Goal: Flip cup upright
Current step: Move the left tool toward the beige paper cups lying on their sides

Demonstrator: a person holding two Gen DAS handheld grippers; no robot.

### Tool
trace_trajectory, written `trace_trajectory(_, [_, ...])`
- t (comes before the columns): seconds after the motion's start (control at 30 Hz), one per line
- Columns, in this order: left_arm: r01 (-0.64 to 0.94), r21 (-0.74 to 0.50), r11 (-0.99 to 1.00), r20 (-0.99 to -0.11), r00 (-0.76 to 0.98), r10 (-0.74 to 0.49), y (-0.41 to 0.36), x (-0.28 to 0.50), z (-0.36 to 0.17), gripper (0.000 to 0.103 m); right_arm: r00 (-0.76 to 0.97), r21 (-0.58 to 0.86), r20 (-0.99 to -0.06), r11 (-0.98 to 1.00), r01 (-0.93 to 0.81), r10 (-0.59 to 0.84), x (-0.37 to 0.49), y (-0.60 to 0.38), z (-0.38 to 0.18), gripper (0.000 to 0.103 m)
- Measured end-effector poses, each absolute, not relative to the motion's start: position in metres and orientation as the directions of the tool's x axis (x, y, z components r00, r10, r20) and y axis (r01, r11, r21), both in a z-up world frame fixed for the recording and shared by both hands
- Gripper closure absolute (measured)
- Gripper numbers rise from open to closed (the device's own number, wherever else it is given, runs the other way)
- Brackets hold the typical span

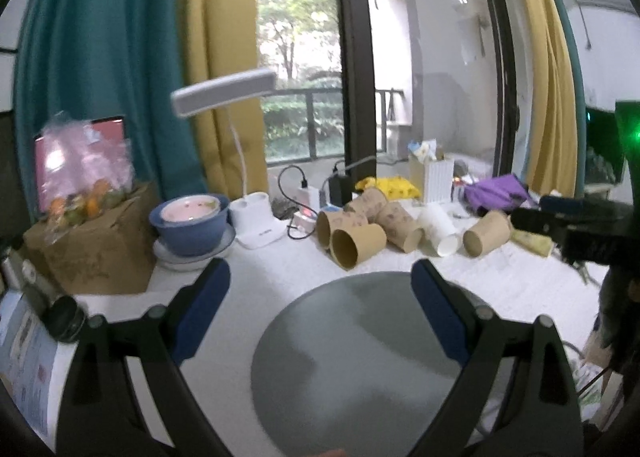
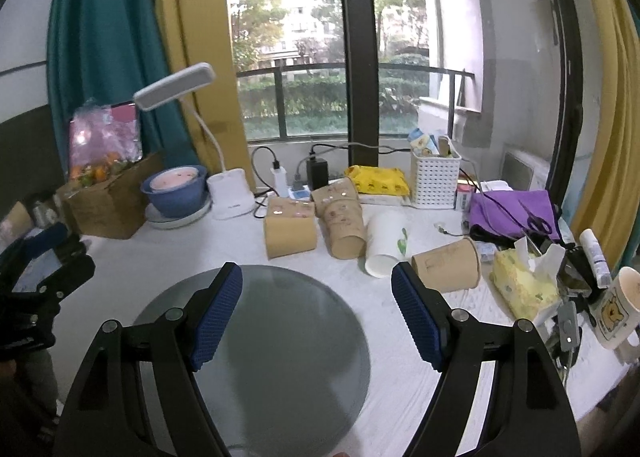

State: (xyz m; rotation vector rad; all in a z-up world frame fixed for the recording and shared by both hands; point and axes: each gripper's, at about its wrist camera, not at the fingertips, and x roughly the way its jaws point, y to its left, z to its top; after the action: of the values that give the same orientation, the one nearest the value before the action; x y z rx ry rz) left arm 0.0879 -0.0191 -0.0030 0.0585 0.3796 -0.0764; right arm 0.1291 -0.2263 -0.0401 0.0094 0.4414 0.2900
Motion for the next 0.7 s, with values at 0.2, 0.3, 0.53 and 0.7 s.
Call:
trace_trajectory(0.2, [0.154,0.094,0.984,-0.484,0.871,-0.09,-0.037,0.153,-0.015,0.01,0.857,0.086,-0.445,0.964,-0.25,0.262,0.175,-0.242,-0.052,0.023])
trace_trajectory(0.3, [0.199,0.114,0.973,-0.552,0.828,-0.105,-0.049,0.19,-0.021,0.01,0.847,0.09,-0.47,0.968,-0.234,0.248,0.202,-0.249,-0.058,0.023])
trace_trajectory(0.53, [0.298,0.14,0.944,-0.629,0.763,-0.147,-0.077,0.263,-0.023,0.01,0.823,0.106,-0.524,0.976,-0.191,0.218,0.266,-0.265,-0.071,0.023])
trace_trajectory(0.7, [0.372,0.157,0.915,-0.663,0.727,-0.181,-0.094,0.316,-0.025,0.011,0.807,0.13,-0.549,0.976,-0.175,0.218,0.301,-0.271,-0.077,0.023])
